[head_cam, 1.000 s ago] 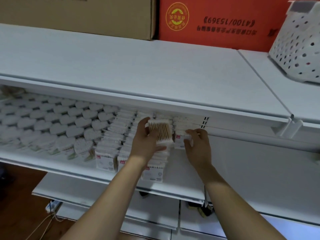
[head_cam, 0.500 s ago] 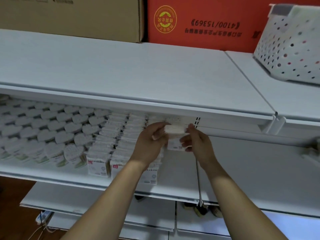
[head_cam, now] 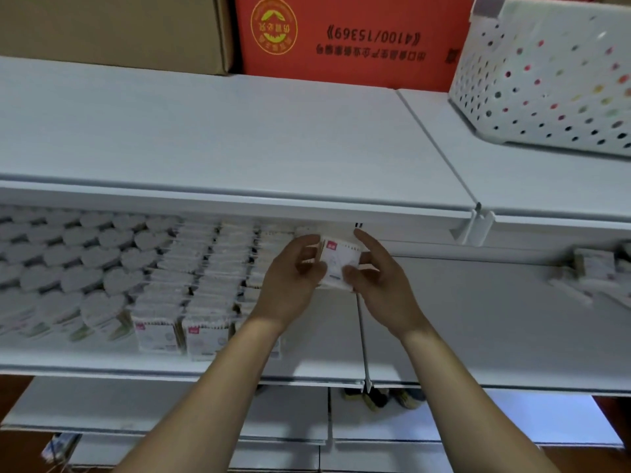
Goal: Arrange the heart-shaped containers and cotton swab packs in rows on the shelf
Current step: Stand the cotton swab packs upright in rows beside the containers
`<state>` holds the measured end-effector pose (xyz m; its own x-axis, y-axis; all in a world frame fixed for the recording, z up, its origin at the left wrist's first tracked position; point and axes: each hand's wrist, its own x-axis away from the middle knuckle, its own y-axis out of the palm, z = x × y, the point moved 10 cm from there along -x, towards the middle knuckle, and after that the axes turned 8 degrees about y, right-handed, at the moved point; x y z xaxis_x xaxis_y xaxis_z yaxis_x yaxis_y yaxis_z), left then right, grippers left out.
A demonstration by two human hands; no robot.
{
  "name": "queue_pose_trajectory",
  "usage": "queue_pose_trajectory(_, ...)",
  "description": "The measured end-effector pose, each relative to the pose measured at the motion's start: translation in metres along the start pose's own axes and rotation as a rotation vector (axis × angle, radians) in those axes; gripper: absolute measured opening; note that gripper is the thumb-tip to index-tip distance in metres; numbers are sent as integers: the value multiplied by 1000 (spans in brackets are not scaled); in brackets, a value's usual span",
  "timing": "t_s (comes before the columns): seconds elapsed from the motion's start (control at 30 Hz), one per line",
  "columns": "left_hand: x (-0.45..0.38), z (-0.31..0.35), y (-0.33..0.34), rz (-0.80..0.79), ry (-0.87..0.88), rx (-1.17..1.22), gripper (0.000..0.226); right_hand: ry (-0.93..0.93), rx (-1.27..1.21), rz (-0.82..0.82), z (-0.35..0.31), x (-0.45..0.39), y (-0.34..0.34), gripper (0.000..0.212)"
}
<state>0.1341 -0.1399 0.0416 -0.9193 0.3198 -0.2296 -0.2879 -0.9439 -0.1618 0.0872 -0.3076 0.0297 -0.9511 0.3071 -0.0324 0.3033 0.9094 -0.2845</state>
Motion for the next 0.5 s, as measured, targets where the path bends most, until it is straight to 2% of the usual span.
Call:
queue_pose_trajectory(0.1,-2,3,0,-14,47,-104,36,-56,101,-23,-2,-2,4,58)
queue_pose_trajectory(0.17,-3,1,-4,-9,76,-216,33,-130,275,41,-2,-7,1,54)
queue_pose_trajectory(0.27,-2,-4,-23,-1,138,-631,40,-163,406,133,14,-12,-3,50)
queue_pose_trajectory(0.33,1,-9,-26,-82,202,-916,60,-174,451,134,26,-11,7,46)
queue_pose_trajectory(0.4,4,-28,-27,-233,128,-1088,75,-203,493,122,35,-9,23,44)
queue_pose_trajectory(0.5,9,-54,-26,-388,29,-1204,60,-258,614,79,44,-12,50,44)
